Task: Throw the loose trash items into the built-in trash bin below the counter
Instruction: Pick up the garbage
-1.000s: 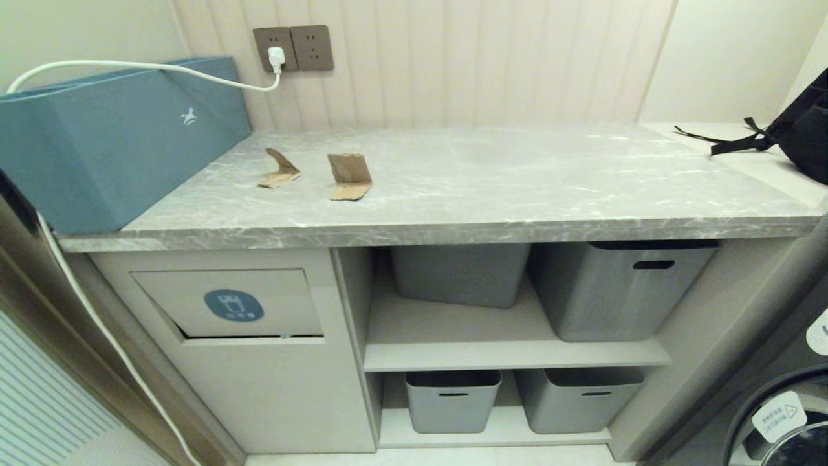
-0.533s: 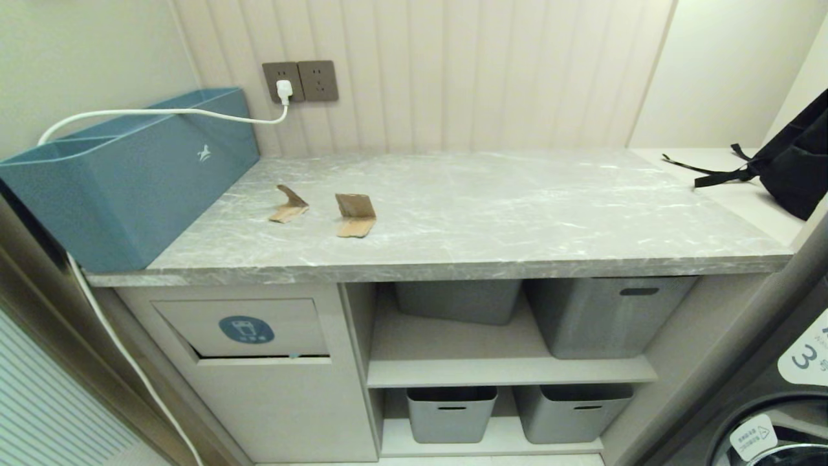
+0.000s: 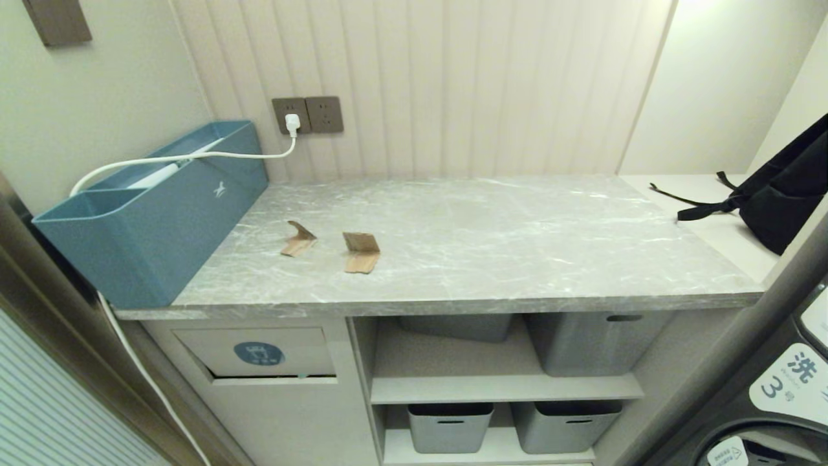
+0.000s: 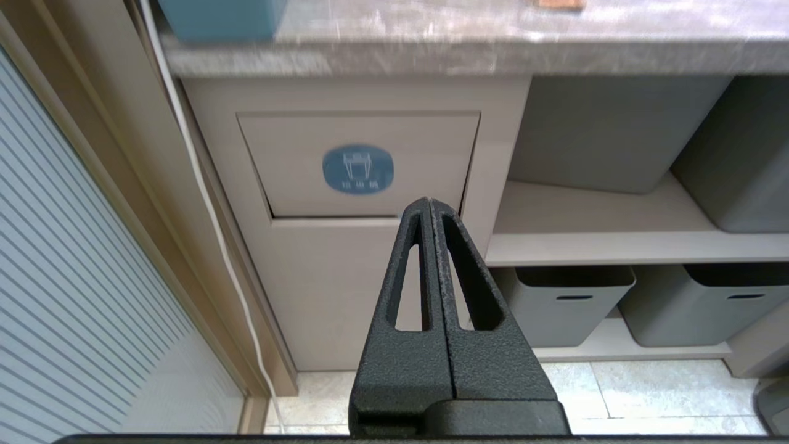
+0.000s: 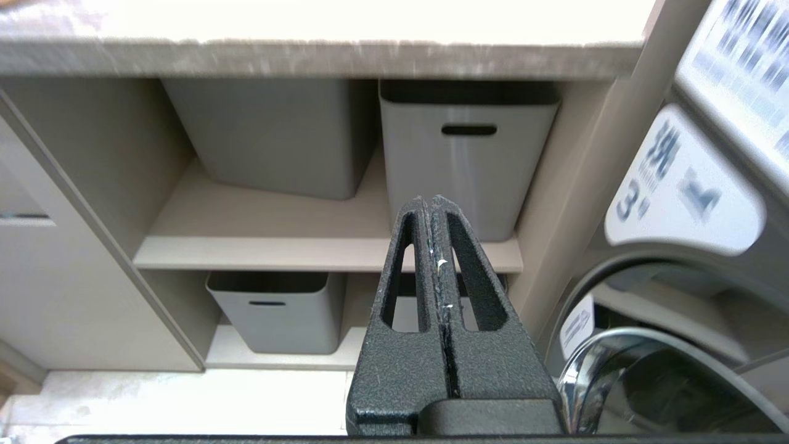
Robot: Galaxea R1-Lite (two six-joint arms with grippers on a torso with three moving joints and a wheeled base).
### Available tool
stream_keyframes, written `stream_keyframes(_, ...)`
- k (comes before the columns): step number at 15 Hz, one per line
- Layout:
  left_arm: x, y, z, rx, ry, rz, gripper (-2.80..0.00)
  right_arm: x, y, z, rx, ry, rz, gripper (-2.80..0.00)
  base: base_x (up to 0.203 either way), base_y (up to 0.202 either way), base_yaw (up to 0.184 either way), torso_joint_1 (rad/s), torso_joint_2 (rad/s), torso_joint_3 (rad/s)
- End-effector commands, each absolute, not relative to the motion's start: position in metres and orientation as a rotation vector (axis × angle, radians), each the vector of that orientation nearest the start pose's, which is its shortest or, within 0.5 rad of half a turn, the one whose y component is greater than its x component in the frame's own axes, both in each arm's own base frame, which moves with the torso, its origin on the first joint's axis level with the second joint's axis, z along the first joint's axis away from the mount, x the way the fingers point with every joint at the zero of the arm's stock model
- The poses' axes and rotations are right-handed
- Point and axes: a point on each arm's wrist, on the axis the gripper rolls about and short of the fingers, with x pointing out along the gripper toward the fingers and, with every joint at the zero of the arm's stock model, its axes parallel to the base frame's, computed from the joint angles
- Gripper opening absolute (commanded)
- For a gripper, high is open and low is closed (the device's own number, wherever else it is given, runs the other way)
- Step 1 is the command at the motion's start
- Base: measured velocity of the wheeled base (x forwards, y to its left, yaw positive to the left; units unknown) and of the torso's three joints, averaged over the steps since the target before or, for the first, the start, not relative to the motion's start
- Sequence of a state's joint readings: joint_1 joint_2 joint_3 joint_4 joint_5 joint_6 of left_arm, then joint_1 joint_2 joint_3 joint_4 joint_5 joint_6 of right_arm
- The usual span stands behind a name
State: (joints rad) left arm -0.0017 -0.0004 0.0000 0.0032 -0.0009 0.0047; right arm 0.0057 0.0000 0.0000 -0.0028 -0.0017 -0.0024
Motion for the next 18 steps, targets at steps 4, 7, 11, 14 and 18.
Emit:
stream_keyframes(4, -0.024, 0.000, 0.081, 0.015, -0.023, -0.006, -2.80, -0.023, 0.000, 0.076, -0.003, -0.005, 0.005, -2.80, 0.000, 0.000, 0.000, 0.151, -0.30, -0.158)
stream_keyframes(7, -0.027, -0.001, 0.121, 0.052, -0.059, -0.055, -2.80, -0.023, 0.000, 0.076, -0.003, -0.005, 0.005, -2.80, 0.000, 0.000, 0.000, 0.020, -0.03, -0.017)
stream_keyframes(11, 0.022, -0.004, 0.189, 0.017, 0.110, -0.175, -2.80, -0.023, 0.000, 0.076, -0.003, -0.005, 0.005, -2.80, 0.000, 0.000, 0.000, 0.000, 0.00, 0.000)
stream_keyframes(14, 0.082, -0.012, 0.218, -0.034, 0.220, -0.351, -2.80, -0.023, 0.000, 0.076, -0.003, -0.005, 0.005, -2.80, 0.000, 0.000, 0.000, 0.000, 0.00, 0.000)
stream_keyframes(18, 0.178, -0.031, 0.220, -0.061, 0.345, -0.535, -2.80, -0.023, 0.000, 0.076, -0.003, -0.005, 0.005, -2.80, 0.000, 0.000, 0.000, 0.000, 0.00, 0.000)
